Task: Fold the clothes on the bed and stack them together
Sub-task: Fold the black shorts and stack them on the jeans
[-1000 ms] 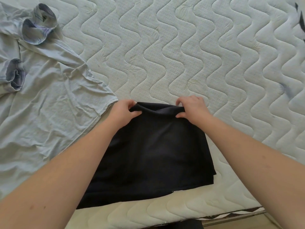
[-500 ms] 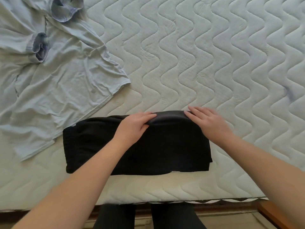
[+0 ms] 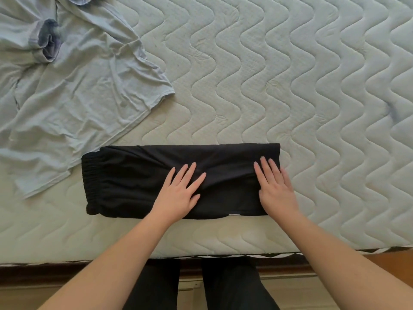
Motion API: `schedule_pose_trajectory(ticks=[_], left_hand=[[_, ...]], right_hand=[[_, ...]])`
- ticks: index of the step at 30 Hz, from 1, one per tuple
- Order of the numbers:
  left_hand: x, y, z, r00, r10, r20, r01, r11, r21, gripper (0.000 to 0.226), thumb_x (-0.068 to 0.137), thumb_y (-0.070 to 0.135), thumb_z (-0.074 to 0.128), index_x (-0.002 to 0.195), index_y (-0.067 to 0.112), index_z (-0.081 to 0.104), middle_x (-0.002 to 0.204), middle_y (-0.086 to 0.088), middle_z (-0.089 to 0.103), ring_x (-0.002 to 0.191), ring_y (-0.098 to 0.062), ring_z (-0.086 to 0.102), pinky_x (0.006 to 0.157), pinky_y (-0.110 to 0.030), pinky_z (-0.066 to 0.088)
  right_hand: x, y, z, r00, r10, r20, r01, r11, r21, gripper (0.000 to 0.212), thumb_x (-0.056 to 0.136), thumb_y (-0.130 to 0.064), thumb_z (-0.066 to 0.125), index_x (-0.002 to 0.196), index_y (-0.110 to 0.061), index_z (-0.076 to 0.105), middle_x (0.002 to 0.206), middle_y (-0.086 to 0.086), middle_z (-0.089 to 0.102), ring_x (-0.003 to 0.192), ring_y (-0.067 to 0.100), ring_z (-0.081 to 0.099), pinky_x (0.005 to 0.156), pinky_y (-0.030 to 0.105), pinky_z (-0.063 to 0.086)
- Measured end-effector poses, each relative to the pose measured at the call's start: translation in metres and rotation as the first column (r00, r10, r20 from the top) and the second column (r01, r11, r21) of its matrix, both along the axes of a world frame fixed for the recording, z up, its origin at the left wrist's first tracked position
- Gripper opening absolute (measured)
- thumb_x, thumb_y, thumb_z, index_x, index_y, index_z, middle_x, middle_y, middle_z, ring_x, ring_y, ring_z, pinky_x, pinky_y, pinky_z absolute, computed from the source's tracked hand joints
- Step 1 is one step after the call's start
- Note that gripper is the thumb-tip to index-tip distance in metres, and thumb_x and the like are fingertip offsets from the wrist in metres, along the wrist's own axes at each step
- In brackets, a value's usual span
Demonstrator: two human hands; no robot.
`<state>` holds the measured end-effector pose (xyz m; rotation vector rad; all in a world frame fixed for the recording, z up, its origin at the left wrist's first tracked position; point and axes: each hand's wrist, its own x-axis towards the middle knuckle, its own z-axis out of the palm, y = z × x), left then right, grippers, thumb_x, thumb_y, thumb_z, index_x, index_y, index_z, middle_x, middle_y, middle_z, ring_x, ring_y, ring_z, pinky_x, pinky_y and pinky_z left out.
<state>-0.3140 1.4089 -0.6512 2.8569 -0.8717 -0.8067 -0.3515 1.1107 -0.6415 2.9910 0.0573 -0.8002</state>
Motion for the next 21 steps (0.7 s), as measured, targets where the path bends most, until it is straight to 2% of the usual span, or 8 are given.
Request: schedule_pose_trajectory(ticks=[4, 7, 9, 11, 15, 17, 21], left_hand=[[0.016, -0.003, 0.006, 0.986, 0.048, 0.159, -0.024, 0.989, -0.147, 0.046, 0.101, 0.037, 0.039, 0.143, 0.022, 0.049, 0.160, -0.013, 0.027, 0.148, -0.028, 0.026, 0.121, -0.048, 0.019], [0.039, -0.013, 0.003, 0.967, 0.133, 0.218, -0.085, 0.972, -0.219, 0.044, 0.101, 0.028, 0.043, 0.144, 0.016, 0.049, 0.158, -0.011, 0.033, 0.147, -0.026, 0.028, 0.122, -0.045, 0.019], [0.057, -0.022, -0.002, 0.954, 0.202, 0.223, -0.150, 0.962, -0.230, 0.050, 0.100, 0.023, 0.048, 0.148, 0.013, 0.042, 0.158, -0.011, 0.032, 0.147, -0.027, 0.028, 0.121, -0.044, 0.019], [0.070, -0.029, -0.010, 0.945, 0.261, 0.195, -0.222, 0.954, -0.199, 0.059, 0.101, 0.025, 0.046, 0.155, 0.013, 0.026, 0.162, -0.008, 0.020, 0.150, -0.024, 0.017, 0.122, -0.043, 0.013], [0.061, -0.034, -0.034, 0.948, 0.279, 0.155, -0.261, 0.957, -0.127, 0.067, 0.102, 0.043, 0.021, 0.155, 0.017, -0.010, 0.163, -0.002, -0.011, 0.151, -0.017, -0.006, 0.124, -0.042, 0.001], [0.049, -0.030, -0.046, 0.956, 0.253, 0.147, -0.247, 0.967, -0.062, 0.069, 0.100, 0.050, 0.012, 0.152, 0.021, -0.022, 0.161, 0.000, -0.020, 0.151, -0.017, -0.012, 0.123, -0.043, -0.002], [0.047, -0.028, -0.057, 0.941, 0.297, 0.159, -0.299, 0.954, -0.012, 0.070, 0.099, 0.056, 0.011, 0.154, 0.026, -0.021, 0.161, 0.002, -0.025, 0.149, -0.017, -0.018, 0.122, -0.048, -0.005]], right_hand=[[0.012, 0.021, 0.007, 0.961, -0.230, 0.156, 0.222, 0.973, 0.071, 0.057, 0.093, -0.024, 0.044, 0.148, -0.009, 0.040, 0.157, 0.014, 0.032, 0.147, 0.029, 0.025, 0.121, 0.046, 0.013], [0.036, 0.050, 0.008, 0.954, -0.164, 0.249, 0.124, 0.978, 0.168, 0.055, 0.097, -0.029, 0.037, 0.148, -0.008, 0.039, 0.156, 0.014, 0.034, 0.146, 0.028, 0.028, 0.121, 0.045, 0.017], [0.059, 0.073, 0.000, 0.958, -0.129, 0.255, 0.076, 0.975, 0.208, 0.055, 0.100, -0.029, 0.032, 0.151, -0.009, 0.032, 0.159, 0.012, 0.029, 0.148, 0.026, 0.022, 0.122, 0.043, 0.014], [0.075, 0.096, -0.012, 0.963, -0.128, 0.236, 0.073, 0.971, 0.227, 0.057, 0.101, -0.029, 0.031, 0.154, -0.009, 0.022, 0.162, 0.010, 0.019, 0.151, 0.024, 0.014, 0.123, 0.041, 0.010], [0.077, 0.104, -0.042, 0.985, -0.074, 0.156, 0.054, 0.990, 0.129, 0.064, 0.103, -0.040, 0.023, 0.156, -0.015, -0.002, 0.165, 0.004, -0.002, 0.152, 0.018, -0.002, 0.122, 0.038, -0.006], [0.070, 0.086, -0.052, 0.986, -0.071, 0.148, 0.059, 0.995, 0.085, 0.067, 0.101, -0.049, 0.019, 0.156, -0.018, -0.006, 0.164, 0.001, -0.008, 0.151, 0.016, -0.004, 0.121, 0.039, -0.011], [0.057, 0.037, -0.058, 0.984, -0.116, 0.135, 0.117, 0.993, 0.003, 0.073, 0.098, -0.058, 0.016, 0.157, -0.019, -0.002, 0.165, 0.001, -0.003, 0.152, 0.016, -0.002, 0.122, 0.041, -0.007]])
